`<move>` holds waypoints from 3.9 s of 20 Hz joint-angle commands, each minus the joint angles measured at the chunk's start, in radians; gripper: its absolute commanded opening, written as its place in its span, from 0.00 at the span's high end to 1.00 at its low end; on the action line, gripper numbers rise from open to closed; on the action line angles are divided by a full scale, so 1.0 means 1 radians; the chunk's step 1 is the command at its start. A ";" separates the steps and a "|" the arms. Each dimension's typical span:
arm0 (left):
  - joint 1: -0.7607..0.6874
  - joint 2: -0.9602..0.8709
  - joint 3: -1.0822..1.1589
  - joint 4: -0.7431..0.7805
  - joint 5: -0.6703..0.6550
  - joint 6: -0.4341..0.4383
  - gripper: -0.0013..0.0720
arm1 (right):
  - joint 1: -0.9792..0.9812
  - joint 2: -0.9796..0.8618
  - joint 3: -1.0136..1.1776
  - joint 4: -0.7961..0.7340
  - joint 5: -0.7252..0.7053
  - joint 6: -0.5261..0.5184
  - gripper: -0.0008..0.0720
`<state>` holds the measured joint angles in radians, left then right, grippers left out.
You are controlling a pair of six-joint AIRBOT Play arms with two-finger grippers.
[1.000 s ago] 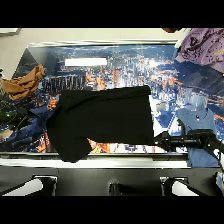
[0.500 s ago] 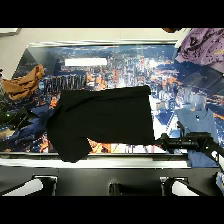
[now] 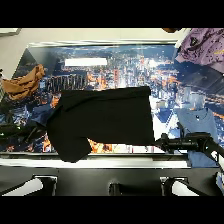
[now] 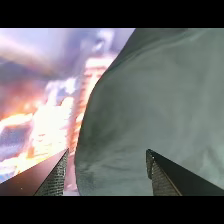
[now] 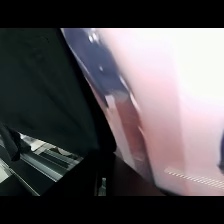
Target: Fold the clothes and pants, and hang the long-sleeved shirts on hangers.
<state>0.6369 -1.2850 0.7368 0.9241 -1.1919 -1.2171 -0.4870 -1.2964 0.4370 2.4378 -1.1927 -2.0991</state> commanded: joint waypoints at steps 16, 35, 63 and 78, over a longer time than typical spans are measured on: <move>-0.048 -0.034 -0.119 -0.122 0.042 0.121 0.95 | 0.000 0.029 0.001 0.029 -0.013 0.019 0.95; -0.333 0.086 1.360 0.293 -0.009 -0.331 0.96 | 0.363 0.106 1.646 -0.294 -0.101 0.510 0.95; -0.513 -0.557 1.022 0.309 0.144 -0.193 0.96 | 0.363 -0.543 1.484 -0.472 -0.015 0.591 0.95; -0.533 -0.636 1.065 0.411 -0.152 -0.208 0.96 | 0.364 -0.659 1.484 -0.535 -0.310 0.578 0.95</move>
<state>0.1043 -1.9285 1.8008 1.2827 -1.2129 -1.3987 -0.1242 -1.9530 1.9217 1.9194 -1.4036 -1.5261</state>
